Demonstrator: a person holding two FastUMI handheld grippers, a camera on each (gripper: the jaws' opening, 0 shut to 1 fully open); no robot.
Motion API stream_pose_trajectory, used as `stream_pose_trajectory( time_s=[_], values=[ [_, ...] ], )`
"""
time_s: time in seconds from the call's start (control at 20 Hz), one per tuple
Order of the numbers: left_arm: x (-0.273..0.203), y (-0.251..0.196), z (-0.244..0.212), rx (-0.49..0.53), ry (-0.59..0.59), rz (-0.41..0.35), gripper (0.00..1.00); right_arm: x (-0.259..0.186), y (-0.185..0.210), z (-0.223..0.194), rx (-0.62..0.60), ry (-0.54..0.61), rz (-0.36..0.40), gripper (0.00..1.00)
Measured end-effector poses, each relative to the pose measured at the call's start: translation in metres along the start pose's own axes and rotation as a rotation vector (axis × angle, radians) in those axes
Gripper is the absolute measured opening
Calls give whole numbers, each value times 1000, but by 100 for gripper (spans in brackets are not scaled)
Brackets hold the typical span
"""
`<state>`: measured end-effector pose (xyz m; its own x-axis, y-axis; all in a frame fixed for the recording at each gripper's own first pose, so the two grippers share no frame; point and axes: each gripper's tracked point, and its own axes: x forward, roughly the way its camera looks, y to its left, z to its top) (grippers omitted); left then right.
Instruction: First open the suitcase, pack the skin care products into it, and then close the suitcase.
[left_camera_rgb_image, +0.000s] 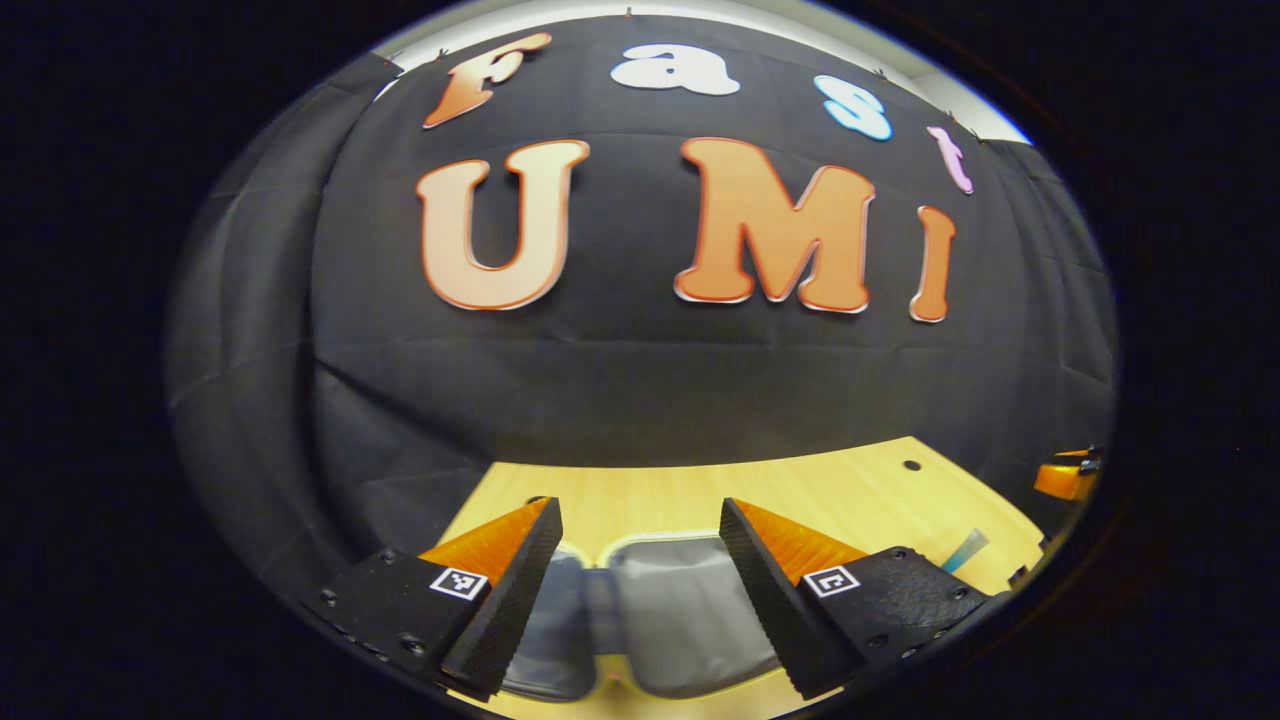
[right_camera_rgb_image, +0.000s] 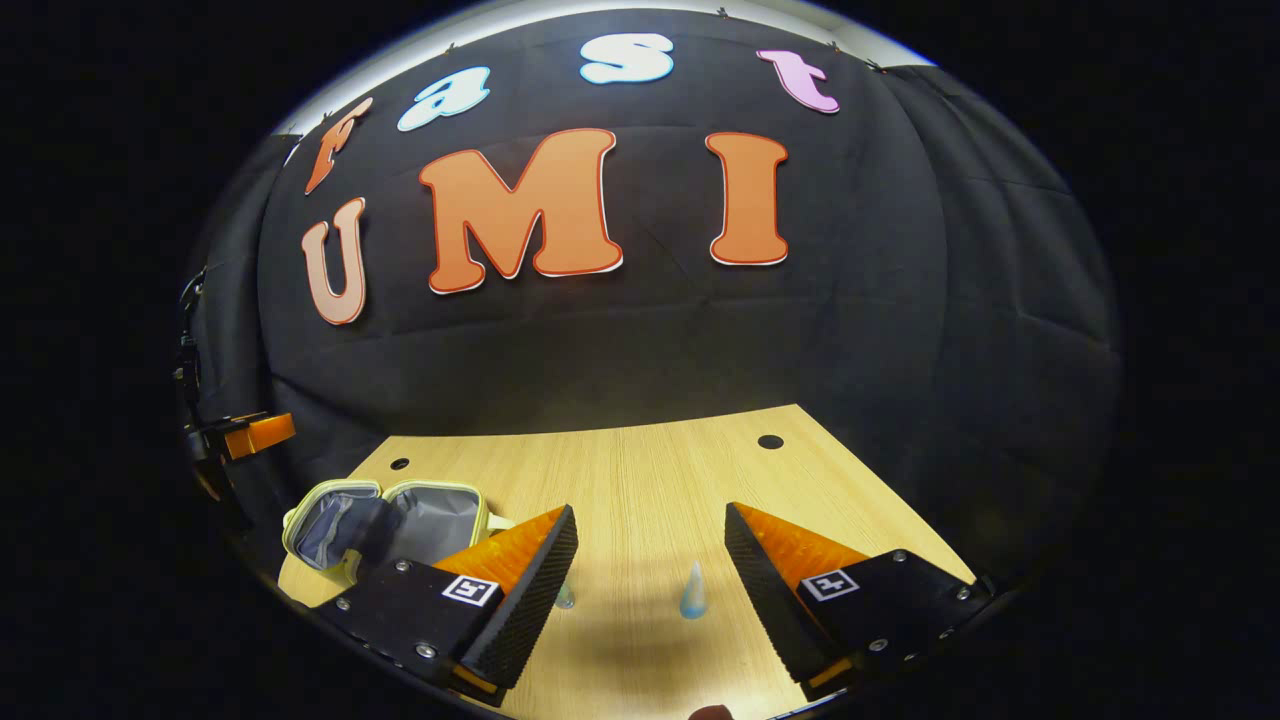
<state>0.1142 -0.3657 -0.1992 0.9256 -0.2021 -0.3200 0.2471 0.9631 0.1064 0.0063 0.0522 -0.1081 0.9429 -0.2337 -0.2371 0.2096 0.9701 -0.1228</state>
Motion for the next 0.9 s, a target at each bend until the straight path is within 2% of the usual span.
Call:
stream_pose_trajectory(
  time_s=[0.25, 0.45, 0.65, 0.9],
  values=[
    [19, -113, -29, -16, 34, -103, 99, 27, -19, -14, -51, 30, 37, 94],
    [30, -180, -42, -39, 38, -174, 99, 41, -28, -29, -26, 54, 59, 94],
    [47, -227, -76, -2, 66, -179, 99, 52, -36, -49, -22, 90, 63, 94],
    [64, -265, -129, 38, 106, -189, 99, 60, -60, -68, -11, 130, 33, 94]
  ],
)
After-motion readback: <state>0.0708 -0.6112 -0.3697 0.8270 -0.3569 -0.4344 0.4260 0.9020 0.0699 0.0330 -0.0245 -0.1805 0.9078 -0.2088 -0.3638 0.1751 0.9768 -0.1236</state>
